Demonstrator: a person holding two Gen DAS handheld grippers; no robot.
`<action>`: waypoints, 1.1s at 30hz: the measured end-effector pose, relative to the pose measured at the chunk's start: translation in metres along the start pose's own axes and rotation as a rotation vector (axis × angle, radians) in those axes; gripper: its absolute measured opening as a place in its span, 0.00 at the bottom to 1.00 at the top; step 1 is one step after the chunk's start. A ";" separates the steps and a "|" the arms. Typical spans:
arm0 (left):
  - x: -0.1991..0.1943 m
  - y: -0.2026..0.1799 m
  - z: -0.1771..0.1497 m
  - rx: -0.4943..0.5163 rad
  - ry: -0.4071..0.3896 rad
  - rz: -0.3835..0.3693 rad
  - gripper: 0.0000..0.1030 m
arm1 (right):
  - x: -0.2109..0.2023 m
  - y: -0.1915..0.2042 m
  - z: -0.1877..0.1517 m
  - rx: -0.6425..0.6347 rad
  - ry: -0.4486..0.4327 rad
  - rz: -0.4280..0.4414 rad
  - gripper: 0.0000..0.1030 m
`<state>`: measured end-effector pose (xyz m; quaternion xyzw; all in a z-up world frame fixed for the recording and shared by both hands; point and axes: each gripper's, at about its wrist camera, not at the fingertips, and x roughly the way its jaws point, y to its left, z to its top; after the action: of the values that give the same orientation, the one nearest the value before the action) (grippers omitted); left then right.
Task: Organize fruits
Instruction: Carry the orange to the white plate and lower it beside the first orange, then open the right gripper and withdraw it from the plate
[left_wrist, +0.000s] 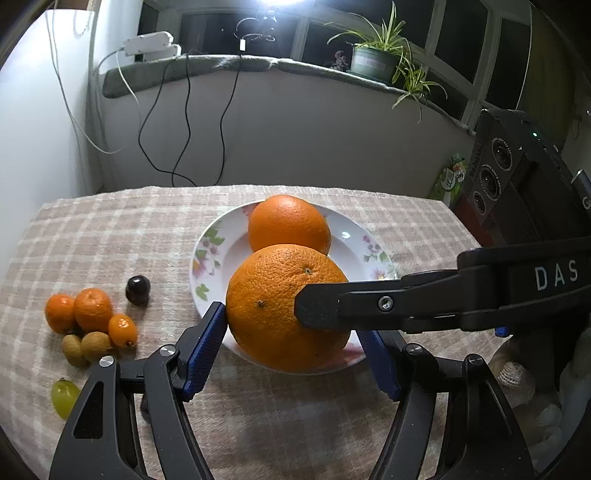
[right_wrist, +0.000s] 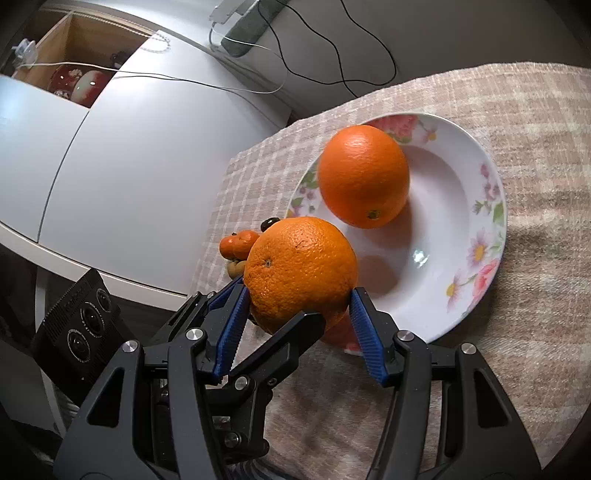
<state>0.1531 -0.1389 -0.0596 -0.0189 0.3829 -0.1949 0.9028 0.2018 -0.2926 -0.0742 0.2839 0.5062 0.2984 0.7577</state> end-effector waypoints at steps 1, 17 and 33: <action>0.002 0.000 0.000 -0.002 0.005 -0.004 0.69 | 0.001 -0.002 0.001 0.006 0.004 0.001 0.57; 0.024 -0.019 0.006 0.019 0.036 -0.075 0.69 | -0.013 -0.023 0.005 0.027 -0.011 -0.070 0.57; 0.023 -0.028 0.010 0.038 0.047 -0.100 0.70 | -0.051 -0.007 0.008 -0.081 -0.128 -0.194 0.70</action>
<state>0.1652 -0.1742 -0.0630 -0.0161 0.3989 -0.2472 0.8829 0.1944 -0.3360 -0.0466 0.2212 0.4696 0.2249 0.8246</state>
